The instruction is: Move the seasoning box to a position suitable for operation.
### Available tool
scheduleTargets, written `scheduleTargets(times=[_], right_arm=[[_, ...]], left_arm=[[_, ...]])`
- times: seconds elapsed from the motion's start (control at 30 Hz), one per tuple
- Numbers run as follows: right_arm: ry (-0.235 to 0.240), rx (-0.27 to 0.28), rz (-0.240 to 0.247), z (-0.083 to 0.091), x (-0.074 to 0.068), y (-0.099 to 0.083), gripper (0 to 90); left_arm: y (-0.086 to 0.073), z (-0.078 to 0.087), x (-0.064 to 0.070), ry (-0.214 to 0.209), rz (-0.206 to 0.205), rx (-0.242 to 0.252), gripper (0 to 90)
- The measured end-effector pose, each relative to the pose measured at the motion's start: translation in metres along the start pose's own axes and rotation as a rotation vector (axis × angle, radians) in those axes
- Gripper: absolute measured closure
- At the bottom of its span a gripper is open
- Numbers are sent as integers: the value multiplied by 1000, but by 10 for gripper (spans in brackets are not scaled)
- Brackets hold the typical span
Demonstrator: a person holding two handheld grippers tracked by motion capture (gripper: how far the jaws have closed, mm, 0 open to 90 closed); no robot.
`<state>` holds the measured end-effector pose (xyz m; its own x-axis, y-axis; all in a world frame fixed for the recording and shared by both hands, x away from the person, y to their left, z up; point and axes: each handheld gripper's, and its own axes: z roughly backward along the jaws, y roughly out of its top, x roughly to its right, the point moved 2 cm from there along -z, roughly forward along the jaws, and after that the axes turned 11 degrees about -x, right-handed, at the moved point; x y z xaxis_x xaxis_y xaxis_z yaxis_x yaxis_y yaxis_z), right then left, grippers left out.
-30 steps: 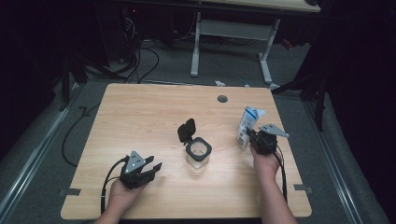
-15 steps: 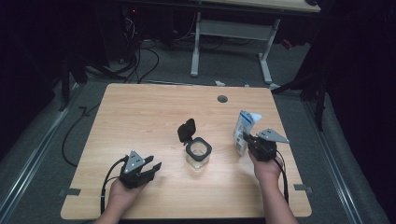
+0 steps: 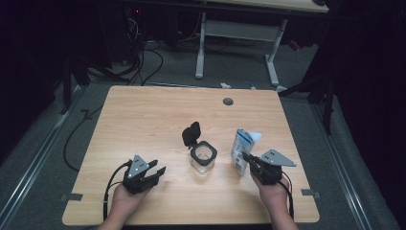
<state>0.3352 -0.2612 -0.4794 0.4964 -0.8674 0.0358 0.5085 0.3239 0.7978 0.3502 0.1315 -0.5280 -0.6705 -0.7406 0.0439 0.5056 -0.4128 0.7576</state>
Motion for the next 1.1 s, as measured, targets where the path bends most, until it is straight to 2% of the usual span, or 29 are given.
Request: scheduleTargets(times=[0.2, 0.37, 0.57, 0.87, 0.97, 1.1], right_arm=[[-5, -12, 8, -1, -3, -11, 886], [-23, 5, -34, 4, 1, -19, 869], [-37, 10, -61, 8, 1, -22, 812], [-52, -41, -87, 2, -3, -25, 679], [-68, -53, -76, 1, -7, -24, 647], [-101, -63, -101, 0, -10, -21, 637]], left_arm=[[0, 0, 0, 2, 0, 0, 556], [0, -1, 0, -1, -2, -6, 556], [0, -1, 0, -4, 1, -8, 556], [0, -2, 1, -4, 3, -5, 556], [0, -2, 1, -3, 2, -4, 555], [-1, -2, 1, -6, 1, -5, 554]])
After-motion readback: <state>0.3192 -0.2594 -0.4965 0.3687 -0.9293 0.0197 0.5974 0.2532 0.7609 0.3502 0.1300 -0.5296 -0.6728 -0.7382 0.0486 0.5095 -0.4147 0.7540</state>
